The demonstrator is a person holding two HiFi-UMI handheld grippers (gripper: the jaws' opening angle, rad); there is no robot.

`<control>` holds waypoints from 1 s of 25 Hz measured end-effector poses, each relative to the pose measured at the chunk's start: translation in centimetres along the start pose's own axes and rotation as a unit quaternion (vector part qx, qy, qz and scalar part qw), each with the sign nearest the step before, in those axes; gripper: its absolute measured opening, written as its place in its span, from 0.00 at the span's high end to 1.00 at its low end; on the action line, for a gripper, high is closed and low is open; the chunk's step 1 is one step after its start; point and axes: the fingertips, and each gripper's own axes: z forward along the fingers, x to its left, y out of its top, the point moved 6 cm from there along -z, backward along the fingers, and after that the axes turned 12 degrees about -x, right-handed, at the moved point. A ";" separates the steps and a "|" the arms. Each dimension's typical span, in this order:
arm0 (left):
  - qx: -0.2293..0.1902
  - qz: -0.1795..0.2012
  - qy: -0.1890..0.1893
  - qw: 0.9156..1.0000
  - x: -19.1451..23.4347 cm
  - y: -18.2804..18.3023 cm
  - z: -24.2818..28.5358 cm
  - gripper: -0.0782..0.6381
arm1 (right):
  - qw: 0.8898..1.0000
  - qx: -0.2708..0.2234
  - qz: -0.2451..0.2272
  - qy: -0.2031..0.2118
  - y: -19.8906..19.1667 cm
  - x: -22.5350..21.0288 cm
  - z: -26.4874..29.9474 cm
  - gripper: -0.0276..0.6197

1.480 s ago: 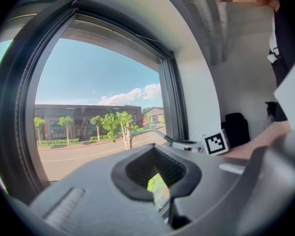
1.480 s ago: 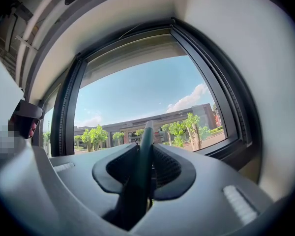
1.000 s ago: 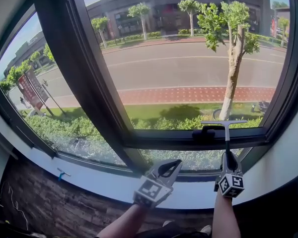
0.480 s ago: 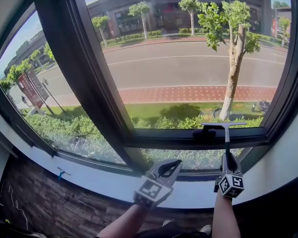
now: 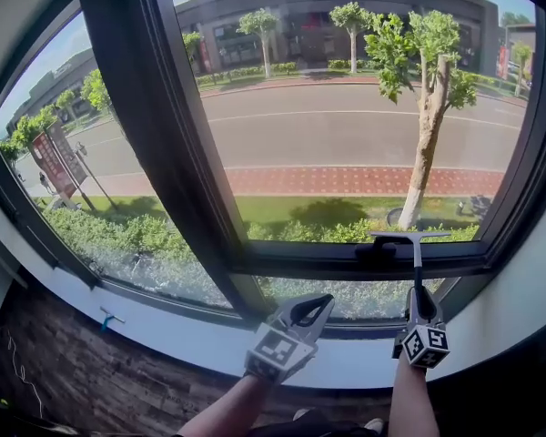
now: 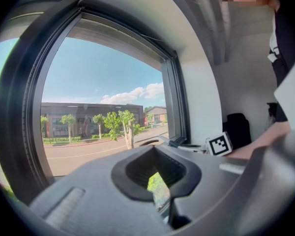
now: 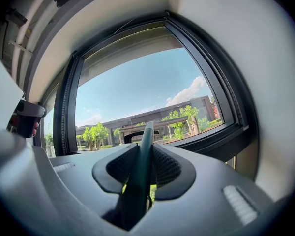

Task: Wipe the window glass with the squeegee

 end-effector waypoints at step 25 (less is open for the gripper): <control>-0.120 0.050 -0.012 0.991 1.1 10.4 3.2 0.89 | 0.950 -0.282 -0.041 0.129 27.2 12.2 5.8 0.81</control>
